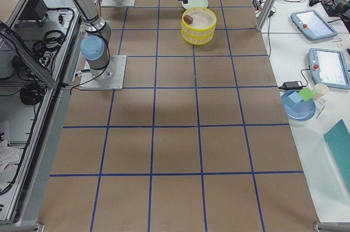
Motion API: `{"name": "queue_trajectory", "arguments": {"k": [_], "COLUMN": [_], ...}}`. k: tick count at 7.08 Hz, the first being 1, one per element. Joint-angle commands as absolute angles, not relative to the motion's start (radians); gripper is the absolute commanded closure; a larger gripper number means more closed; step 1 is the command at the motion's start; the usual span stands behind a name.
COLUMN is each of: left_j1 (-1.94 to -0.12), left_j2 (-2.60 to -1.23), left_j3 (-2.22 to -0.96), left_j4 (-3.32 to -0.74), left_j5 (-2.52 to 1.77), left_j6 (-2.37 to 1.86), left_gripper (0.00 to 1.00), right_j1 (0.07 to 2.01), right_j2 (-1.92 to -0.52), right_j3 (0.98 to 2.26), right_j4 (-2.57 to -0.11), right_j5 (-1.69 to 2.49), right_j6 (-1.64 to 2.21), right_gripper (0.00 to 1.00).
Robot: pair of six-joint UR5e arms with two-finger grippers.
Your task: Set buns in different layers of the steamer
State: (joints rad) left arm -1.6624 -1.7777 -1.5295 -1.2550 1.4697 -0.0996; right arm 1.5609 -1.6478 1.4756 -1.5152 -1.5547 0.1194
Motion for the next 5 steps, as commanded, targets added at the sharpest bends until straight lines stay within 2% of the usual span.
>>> {"name": "queue_trajectory", "arguments": {"k": [1,5], "left_j1": [-1.609,-1.585], "left_j2": [-1.685,-1.569], "left_j3": [-1.528,-1.552], "left_j4": [-1.382,-1.499], "left_j5": [1.571,1.612], "left_j6": [-0.061,-0.049], "left_gripper": [0.00,0.00], "right_j1": [1.565,1.569], "right_j2": [-1.651,-1.608], "right_j3": [1.476,1.476], "right_j4": [-1.552,-1.487], "right_j5": [-1.604,-1.667], "right_j6": [0.120,0.110], "right_gripper": [0.00,0.00]}}
